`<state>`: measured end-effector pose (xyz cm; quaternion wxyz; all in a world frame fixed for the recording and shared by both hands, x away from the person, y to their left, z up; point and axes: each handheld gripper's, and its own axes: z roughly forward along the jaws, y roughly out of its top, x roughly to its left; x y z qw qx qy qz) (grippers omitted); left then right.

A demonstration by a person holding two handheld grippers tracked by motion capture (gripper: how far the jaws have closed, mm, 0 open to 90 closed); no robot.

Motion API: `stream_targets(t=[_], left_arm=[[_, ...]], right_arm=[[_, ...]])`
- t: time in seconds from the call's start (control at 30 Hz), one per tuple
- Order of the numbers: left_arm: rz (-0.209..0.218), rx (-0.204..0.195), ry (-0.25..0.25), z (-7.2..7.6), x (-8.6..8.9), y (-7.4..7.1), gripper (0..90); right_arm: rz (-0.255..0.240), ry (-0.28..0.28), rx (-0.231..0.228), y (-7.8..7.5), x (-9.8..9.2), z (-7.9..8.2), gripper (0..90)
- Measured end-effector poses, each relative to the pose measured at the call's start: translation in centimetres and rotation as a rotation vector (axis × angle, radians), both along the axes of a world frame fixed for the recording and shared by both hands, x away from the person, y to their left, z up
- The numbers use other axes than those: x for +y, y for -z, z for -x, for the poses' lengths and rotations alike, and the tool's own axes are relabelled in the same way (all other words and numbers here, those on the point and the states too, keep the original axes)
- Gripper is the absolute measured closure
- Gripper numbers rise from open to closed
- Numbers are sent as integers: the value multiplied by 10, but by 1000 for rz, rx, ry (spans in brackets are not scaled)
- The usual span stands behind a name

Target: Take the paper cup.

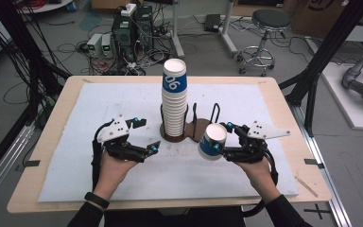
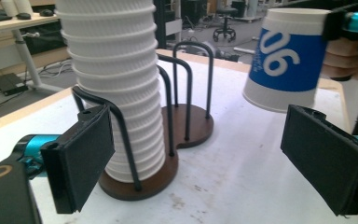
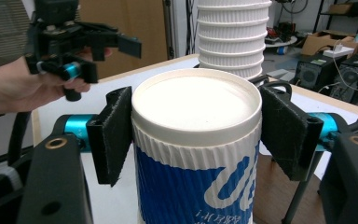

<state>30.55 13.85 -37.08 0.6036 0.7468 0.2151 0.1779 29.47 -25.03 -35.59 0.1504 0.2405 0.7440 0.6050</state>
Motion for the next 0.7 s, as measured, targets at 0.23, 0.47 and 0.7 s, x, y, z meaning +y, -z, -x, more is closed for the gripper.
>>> stream_targets(t=[0.23, 0.47, 0.7], left_arm=[[-3, 25, 60, 2, -4, 5, 95], [8, 37, 132, 2, -19, 8, 95], [-25, 49, 187, 1, -40, 14, 95]], right_arm=[[0, -5, 4, 0, 0, 1, 305], [-27, -19, 12, 0, -3, 1, 305], [-14, -24, 7, 0, -2, 3, 305]])
